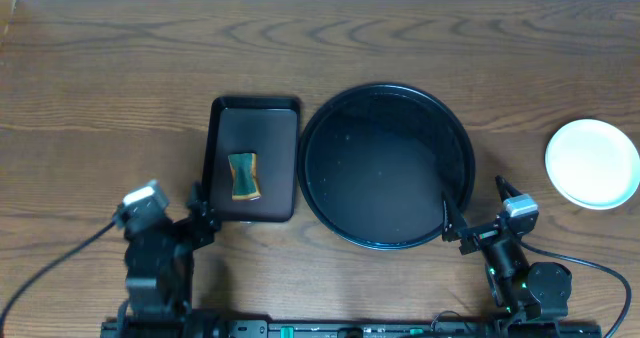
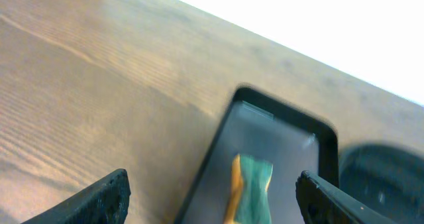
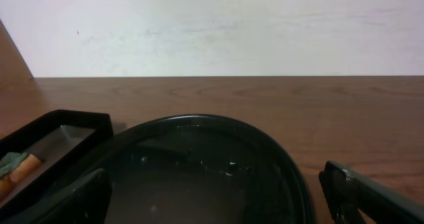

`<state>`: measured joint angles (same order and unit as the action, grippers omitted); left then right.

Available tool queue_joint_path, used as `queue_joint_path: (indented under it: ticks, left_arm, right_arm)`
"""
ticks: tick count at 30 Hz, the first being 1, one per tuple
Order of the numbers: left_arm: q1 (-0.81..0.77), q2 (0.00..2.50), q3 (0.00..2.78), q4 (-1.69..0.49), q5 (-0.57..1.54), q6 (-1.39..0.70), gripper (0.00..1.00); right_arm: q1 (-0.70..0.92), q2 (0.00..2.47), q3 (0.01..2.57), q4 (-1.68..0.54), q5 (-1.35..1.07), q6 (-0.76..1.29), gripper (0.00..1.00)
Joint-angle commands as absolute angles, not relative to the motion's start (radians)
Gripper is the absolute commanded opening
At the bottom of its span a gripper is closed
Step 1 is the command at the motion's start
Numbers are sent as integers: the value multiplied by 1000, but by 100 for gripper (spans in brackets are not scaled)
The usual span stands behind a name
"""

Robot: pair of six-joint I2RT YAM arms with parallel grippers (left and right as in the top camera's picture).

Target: Clean dirty plates on tray and stack at the side

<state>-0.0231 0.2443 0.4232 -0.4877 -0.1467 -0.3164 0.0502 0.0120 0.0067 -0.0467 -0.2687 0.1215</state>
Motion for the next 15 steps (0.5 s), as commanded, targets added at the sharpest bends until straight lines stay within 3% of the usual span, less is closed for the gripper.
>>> queue_joint_path:
  ticks: [1,5,15]
  left_arm:
    - [36,113,352,-479,-77,-311,81]
    - [35,0,225,-376,-66,-312,81]
    - [20,2,54,-179,-39,-311,81]
  right_arm:
    - [54,7,6,-51,-266,118,99]
    - [54,7,6,-51,-266,118,99]
    - [54,7,6,-51,-266,118,99]
